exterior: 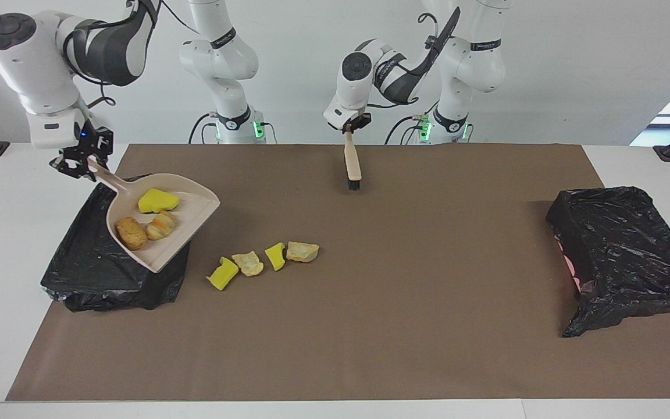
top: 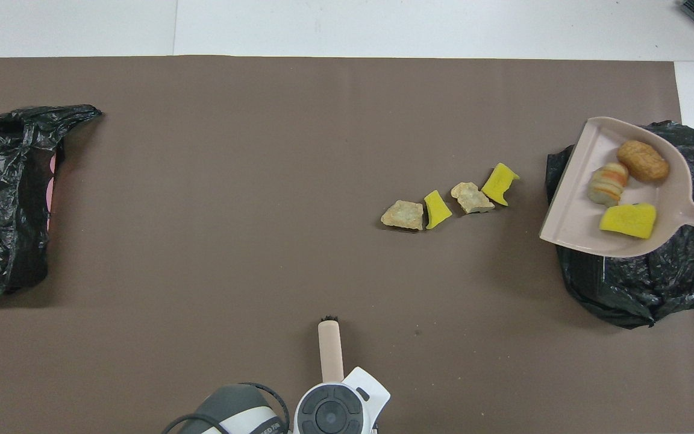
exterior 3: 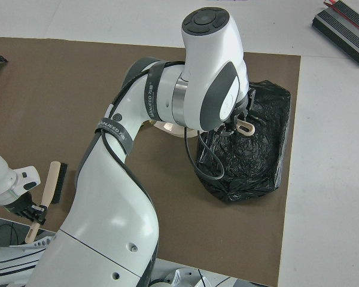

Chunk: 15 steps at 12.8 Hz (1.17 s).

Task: Sweep and dump trash in bin
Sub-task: 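Tilt the dustpan with the right gripper to dump debris into the bag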

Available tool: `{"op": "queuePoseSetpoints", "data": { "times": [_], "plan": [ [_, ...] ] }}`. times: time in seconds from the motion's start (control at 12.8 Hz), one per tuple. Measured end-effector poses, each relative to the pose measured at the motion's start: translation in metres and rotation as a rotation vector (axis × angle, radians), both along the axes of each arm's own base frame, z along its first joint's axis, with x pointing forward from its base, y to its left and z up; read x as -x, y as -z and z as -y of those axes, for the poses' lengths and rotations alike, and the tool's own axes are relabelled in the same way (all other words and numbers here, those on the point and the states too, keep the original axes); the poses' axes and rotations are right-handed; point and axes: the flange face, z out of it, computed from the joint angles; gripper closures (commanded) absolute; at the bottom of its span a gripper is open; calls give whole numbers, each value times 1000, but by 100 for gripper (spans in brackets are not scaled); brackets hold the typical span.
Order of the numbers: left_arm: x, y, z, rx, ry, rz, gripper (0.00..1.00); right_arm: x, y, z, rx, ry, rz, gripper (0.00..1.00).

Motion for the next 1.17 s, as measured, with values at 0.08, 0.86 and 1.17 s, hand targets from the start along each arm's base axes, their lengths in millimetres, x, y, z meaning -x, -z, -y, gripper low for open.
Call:
{"op": "queuePoseSetpoints", "data": {
  "times": [0.08, 0.86, 1.17],
  "plan": [
    [-1, 2, 0, 0, 5, -3, 100, -6, -6, 20, 50, -33, -1, 100],
    [-5, 32, 3, -25, 26, -24, 60, -39, 8, 108, 278, -394, 3, 100],
    [-6, 31, 3, -14, 44, -22, 0, -45, 5, 106, 331, -535, 8, 100]
  ]
}}
